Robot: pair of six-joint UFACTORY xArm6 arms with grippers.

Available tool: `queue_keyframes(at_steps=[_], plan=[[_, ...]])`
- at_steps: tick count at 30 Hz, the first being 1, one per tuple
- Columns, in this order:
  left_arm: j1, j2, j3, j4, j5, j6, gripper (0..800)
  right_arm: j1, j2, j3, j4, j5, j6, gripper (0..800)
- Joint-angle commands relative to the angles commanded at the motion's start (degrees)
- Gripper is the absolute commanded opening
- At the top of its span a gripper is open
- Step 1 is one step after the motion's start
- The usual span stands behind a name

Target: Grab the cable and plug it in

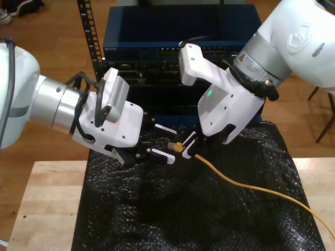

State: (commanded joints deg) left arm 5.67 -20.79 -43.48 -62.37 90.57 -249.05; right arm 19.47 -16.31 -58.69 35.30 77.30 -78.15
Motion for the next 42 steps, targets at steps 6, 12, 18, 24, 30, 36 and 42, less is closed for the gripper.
queue_keyframes(at_steps=[6,12,18,24,30,36,42], plan=[[0.1,-0.1,0.2,0.0,0.0,0.0,415,0.0,0.0,0.0,0.0,0.0,0.0,4],[0.2,-0.1,0.3,-0.5,0.0,-0.1,362,0.0,0.0,0.1,0.0,0.0,0.0,4],[0.2,-0.1,0.3,-0.8,0.0,-0.1,326,-0.1,0.0,0.1,0.0,0.0,0.0,4],[0.3,0.0,0.4,-0.8,0.1,-1.6,308,-0.1,0.0,0.1,0.0,0.0,-0.1,4],[0.3,0.1,0.4,-0.8,0.1,-3.3,303,-0.1,0.0,0.1,0.0,0.0,-0.1,4],[0.3,0.4,0.4,-0.8,0.1,-3.3,252,-0.1,0.0,0.1,0.0,0.0,-0.1,4],[0.3,0.4,0.4,-0.9,0.0,-3.3,172,-0.1,0.0,0.1,0.0,0.0,-0.1,4]])
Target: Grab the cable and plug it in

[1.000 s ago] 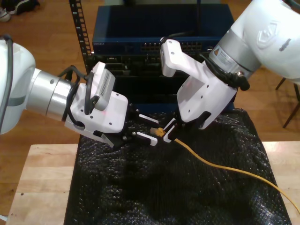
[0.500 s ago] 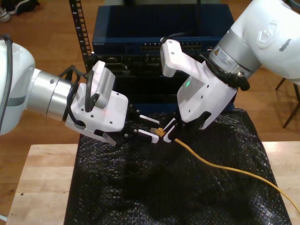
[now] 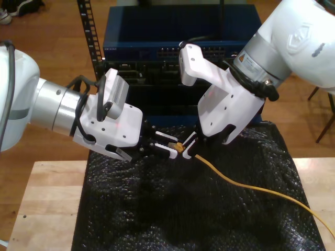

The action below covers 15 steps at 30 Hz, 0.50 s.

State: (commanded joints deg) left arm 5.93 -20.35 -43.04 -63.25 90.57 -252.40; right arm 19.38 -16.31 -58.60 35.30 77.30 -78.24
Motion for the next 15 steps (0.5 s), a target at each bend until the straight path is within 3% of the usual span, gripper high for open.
queue_keyframes(at_steps=[2,5,9,11,15], plan=[[0.0,0.0,0.0,0.0,0.0,0.0,161,0.0,0.0,0.0,0.0,0.0,0.0,4],[0.1,0.0,0.3,-0.1,-0.2,0.0,57,0.0,0.0,0.0,0.0,0.0,0.0,4],[0.1,-0.1,1.1,-1.9,-0.5,0.0,21,0.0,-0.1,0.0,0.0,-0.1,0.0,20],[0.1,-0.1,1.1,-2.5,-0.5,0.0,14,0.0,-0.1,0.0,0.0,-0.1,-0.2,97],[0.1,-0.1,1.1,-2.5,-0.5,0.0,5,0.0,-0.1,0.0,0.0,-0.1,-1.3,336]])
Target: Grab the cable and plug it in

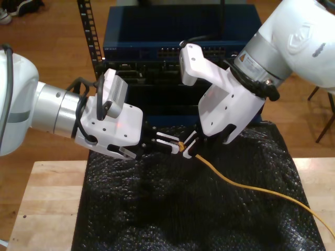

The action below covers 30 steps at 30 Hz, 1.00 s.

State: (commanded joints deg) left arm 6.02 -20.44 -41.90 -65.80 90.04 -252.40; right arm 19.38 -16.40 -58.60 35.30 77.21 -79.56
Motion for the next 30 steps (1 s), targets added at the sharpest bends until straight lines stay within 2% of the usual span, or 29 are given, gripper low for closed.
queue_keyframes(at_steps=[2,3,6,12,14,18,21,30], plan=[[0.0,0.0,0.0,0.0,0.1,0.0,5,-0.1,0.0,0.0,0.0,0.1,-0.1,503],[0.0,0.0,0.0,0.0,0.1,0.0,5,-0.1,-0.1,0.0,0.0,0.1,-0.1,557],[0.1,0.0,-0.1,0.0,0.4,0.0,5,-0.5,-0.8,0.0,-0.2,-0.2,-0.1,631],[0.1,0.4,-0.1,0.0,0.6,0.0,5,-3.3,-2.5,-0.4,-0.3,-0.4,-0.3,646],[0.2,0.8,-0.2,0.0,0.9,0.1,5,-4.9,-2.9,-0.1,0.2,-0.3,-0.2,723],[0.2,1.1,-0.4,0.0,1.5,0.1,5,-5.3,-2.9,-0.5,0.4,-0.3,-0.4,791],[0.4,1.2,-0.4,0.1,3.8,0.1,6,-5.5,-4.4,-1.0,0.4,-0.2,-0.4,798],[6.9,6.5,-0.5,-2.3,12.0,0.1,7,-5.4,-11.2,0.5,0.4,-0.4,-8.0,797]])
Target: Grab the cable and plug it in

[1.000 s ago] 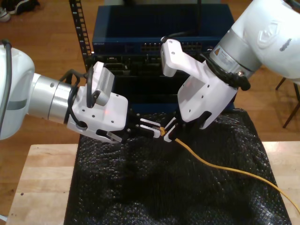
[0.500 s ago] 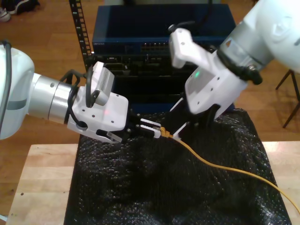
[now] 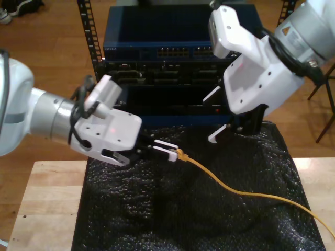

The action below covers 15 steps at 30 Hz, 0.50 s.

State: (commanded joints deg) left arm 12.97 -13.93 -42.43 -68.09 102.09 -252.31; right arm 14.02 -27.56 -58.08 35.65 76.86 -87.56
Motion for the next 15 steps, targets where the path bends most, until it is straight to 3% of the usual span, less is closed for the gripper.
queue_keyframes(at_steps=[9,15], plan=[[4.5,4.1,0.0,-3.0,4.3,-1.3,6,0.3,-4.3,4.2,0.2,0.0,-8.8,797],[4.6,5.8,0.5,-5.7,6.9,-3.1,7,0.8,-7.3,7.4,4.8,0.0,-15.6,796]])
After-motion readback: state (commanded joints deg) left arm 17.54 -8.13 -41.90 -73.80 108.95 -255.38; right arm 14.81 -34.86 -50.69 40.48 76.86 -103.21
